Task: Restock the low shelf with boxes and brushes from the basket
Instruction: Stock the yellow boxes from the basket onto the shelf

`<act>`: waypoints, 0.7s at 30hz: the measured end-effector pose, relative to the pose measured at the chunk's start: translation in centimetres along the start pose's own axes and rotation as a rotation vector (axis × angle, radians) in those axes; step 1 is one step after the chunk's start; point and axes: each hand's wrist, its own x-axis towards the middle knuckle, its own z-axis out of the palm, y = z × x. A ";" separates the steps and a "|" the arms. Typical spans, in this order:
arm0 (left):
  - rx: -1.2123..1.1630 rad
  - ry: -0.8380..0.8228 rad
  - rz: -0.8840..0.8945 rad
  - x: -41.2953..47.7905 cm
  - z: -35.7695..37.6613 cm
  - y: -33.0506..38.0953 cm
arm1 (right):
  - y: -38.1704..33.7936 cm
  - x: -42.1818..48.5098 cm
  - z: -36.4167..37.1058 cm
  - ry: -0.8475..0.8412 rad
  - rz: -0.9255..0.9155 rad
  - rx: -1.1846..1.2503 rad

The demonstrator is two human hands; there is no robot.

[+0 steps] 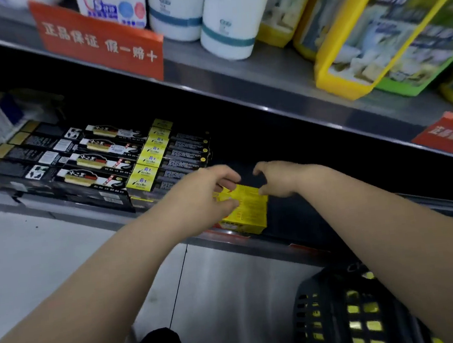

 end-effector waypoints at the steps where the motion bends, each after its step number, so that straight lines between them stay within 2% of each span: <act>1: 0.010 -0.039 0.046 -0.2 0.3 1.6 | 0.1 -1.8 -1.0 0.039 -0.040 0.026; 5: 0.172 -0.158 0.219 -1.1 1.0 8.4 | 2.3 -11.0 -3.4 0.191 -0.174 0.239; 9: 0.228 -0.234 0.322 -2.9 2.2 14.9 | 6.6 -19.9 -2.6 0.271 -0.238 0.550; 14: 0.274 -0.335 0.386 -5.4 7.5 20.4 | 12.4 -25.0 3.2 0.302 -0.156 0.846; 17: 0.304 -0.382 0.361 -6.2 11.1 21.3 | 15.7 -24.4 8.6 0.300 -0.032 0.875; 21: 0.182 -0.369 0.248 -6.5 14.3 20.5 | 19.4 -21.6 15.4 0.236 0.233 0.610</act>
